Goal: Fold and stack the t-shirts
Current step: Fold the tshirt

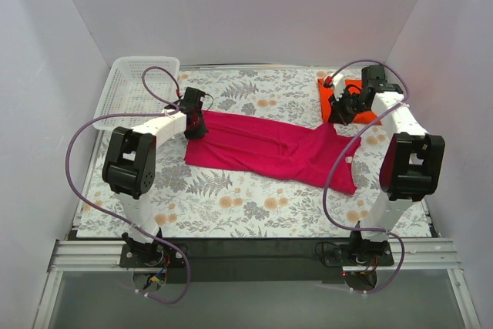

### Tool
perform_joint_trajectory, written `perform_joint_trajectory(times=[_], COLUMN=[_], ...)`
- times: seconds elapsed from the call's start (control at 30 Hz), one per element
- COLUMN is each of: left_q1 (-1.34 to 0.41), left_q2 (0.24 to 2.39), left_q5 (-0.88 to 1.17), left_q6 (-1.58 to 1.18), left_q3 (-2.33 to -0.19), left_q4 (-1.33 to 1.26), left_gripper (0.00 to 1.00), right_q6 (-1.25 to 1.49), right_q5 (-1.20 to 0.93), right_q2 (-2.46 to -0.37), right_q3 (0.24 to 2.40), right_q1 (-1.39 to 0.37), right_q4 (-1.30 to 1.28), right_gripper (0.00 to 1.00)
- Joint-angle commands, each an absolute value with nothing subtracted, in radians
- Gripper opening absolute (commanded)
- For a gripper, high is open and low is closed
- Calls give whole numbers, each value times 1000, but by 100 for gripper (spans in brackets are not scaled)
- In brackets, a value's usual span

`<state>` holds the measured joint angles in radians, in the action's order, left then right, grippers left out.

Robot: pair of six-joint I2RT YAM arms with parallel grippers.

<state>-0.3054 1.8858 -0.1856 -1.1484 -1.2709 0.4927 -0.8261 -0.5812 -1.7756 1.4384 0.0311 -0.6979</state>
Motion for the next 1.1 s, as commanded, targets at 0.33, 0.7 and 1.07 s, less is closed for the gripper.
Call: perform_joint_trajectory(times=[0.33, 0.7, 1.07], left_q1=[-310, -310, -209], left_q2=[1804, 1492, 1276], left_q5=[-157, 100, -23], left_q6=[-1147, -1127, -1339], left_q3=[-1316, -1185, -759], left_q4=[473, 402, 420], left_gripper=[39, 74, 75], right_q6=[-655, -889, -1092], right_q5=[-408, -485, -434], right_q2=[-1726, -1352, -1261], right_q3=[1368, 1034, 851], right_q1=[55, 159, 219], right_q4=[-520, -719, -977], right_gripper=[50, 57, 55])
